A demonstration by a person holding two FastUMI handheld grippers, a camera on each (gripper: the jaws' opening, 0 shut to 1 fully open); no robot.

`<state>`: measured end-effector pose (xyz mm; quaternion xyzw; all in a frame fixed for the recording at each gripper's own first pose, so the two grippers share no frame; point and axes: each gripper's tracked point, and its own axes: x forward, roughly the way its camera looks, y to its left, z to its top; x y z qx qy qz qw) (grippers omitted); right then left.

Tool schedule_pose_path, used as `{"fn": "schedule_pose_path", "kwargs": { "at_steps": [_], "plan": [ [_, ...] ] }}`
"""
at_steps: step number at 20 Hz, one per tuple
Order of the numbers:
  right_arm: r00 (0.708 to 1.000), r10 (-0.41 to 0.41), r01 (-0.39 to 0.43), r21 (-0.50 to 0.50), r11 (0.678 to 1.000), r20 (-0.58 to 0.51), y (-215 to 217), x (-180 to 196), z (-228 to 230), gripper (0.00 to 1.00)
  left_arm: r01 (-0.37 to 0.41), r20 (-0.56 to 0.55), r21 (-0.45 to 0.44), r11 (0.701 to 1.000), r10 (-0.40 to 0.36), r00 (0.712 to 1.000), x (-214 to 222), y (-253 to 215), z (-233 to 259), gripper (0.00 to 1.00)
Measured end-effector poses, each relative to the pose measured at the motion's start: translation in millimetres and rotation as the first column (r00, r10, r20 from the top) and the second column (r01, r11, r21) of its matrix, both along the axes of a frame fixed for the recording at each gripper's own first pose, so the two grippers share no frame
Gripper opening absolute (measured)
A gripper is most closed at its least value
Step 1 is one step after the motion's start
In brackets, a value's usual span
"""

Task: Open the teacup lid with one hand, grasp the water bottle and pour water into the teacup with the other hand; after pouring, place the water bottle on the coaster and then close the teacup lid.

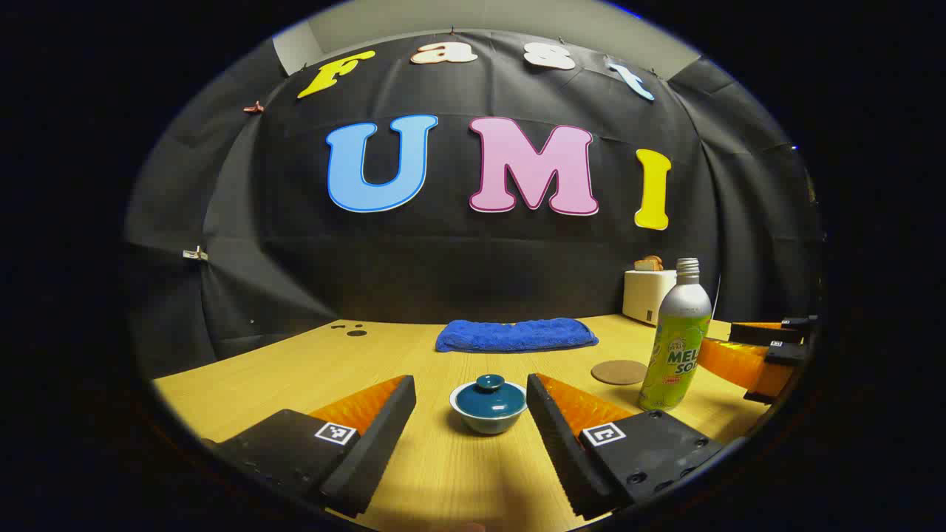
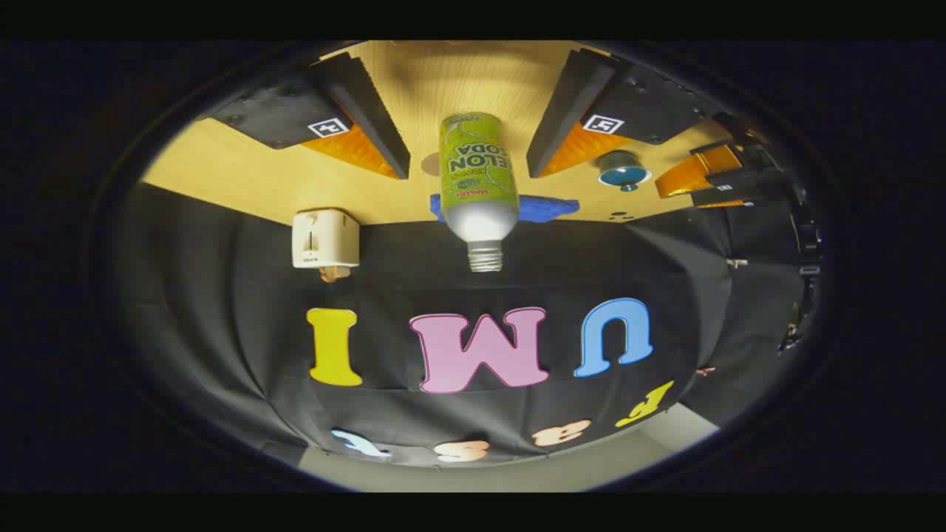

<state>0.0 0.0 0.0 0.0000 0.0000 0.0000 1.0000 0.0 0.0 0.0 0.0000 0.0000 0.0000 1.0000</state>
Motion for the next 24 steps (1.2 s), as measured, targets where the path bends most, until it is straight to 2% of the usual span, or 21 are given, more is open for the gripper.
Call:
{"fn": "schedule_pose_path", "kwargs": {
  "at_steps": [2,11,19,24],
  "plan": [
    [1.000,0.031,-0.031,0.010,0.999,0.000,5.2,2.7,-2.4,0.99,0.000,0.001,0.000,1.000,0.000,1.000,-0.1,0.4,-0.1,0.96],
    [1.000,0.018,-0.018,0.014,1.000,0.005,3.5,2.2,-0.7,0.96,-0.008,0.001,0.000,1.000,0.008,1.000,-0.7,1.4,-0.2,0.95],
    [1.000,0.017,-0.017,0.014,1.000,0.007,3.3,2.3,-0.7,0.98,-0.025,0.002,-0.002,1.000,0.025,1.000,-1.9,5.6,0.2,0.95],
    [1.000,0.016,-0.016,0.014,1.000,0.007,3.2,2.8,-0.7,0.98,-0.010,0.001,0.000,1.000,0.010,1.000,-0.1,2.0,-0.3,0.95]
  ]
}}
